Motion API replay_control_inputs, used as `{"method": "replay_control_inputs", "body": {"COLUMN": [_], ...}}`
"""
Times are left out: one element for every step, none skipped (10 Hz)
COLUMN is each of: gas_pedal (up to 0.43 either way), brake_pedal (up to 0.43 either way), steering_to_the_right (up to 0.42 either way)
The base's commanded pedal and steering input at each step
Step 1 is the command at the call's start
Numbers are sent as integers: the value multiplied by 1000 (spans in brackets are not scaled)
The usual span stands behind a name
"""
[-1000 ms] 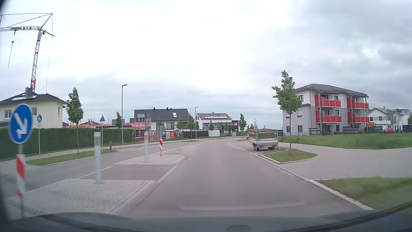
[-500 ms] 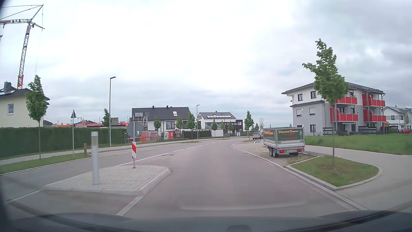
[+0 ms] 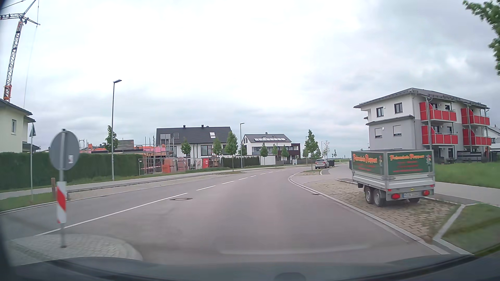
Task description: Follow the waypoints while adhering to traffic rules and regulations
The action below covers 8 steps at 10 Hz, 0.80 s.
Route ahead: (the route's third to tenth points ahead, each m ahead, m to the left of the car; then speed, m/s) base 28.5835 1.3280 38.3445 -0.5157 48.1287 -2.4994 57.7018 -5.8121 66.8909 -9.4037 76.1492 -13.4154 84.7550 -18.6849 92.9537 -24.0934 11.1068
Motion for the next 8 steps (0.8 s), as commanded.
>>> {"method": "replay_control_inputs", "body": {"gas_pedal": [130, 130, 130, 130, 130, 130, 130, 130], "brake_pedal": [0, 0, 0, 0, 0, 0, 0, 0], "steering_to_the_right": [-6, -6, -5, -5, -5, -3, 0, 2]}}
